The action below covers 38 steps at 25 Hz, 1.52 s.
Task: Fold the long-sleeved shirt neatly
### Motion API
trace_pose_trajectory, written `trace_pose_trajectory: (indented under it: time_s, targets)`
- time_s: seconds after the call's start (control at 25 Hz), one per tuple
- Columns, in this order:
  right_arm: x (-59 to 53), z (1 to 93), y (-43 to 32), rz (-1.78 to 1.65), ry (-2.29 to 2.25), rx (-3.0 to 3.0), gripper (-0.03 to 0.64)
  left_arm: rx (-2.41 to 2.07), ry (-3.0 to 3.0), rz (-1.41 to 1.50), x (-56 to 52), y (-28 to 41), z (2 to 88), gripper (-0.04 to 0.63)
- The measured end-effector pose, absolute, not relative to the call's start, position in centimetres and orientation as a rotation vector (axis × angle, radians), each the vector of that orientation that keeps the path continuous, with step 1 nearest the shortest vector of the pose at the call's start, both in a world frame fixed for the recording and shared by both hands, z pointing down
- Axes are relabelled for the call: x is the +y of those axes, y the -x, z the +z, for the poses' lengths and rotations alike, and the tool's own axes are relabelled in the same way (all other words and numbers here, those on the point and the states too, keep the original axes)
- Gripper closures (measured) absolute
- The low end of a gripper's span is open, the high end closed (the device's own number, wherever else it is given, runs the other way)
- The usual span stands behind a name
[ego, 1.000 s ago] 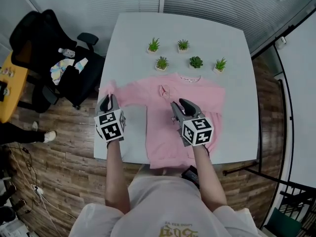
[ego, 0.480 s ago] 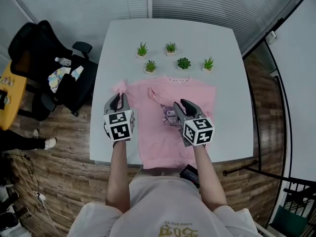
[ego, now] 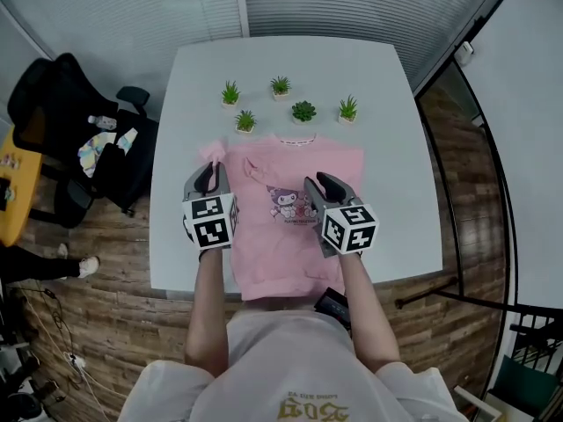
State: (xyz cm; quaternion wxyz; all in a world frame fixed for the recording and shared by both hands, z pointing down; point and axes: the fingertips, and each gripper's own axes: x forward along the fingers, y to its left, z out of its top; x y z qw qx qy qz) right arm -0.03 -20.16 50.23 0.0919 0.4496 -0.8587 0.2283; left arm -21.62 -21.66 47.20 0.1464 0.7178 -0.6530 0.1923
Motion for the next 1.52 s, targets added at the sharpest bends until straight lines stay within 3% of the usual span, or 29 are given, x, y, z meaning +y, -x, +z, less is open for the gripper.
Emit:
trace_pose_trajectory:
  time_s: [0.88,1.52]
  targets:
    - [-20.8,50.2,-11.7,0.722,-1.477,-2.512,0.48,-1.709,-2.243,0.593,-24.2,6.1,46.7,0.551]
    - [-21.6,53.3,-16.2,0.791,-1.439,-2.492,0.48,-1.574,-2.3,0.724,-25.1,-3.2,52.3,0.543]
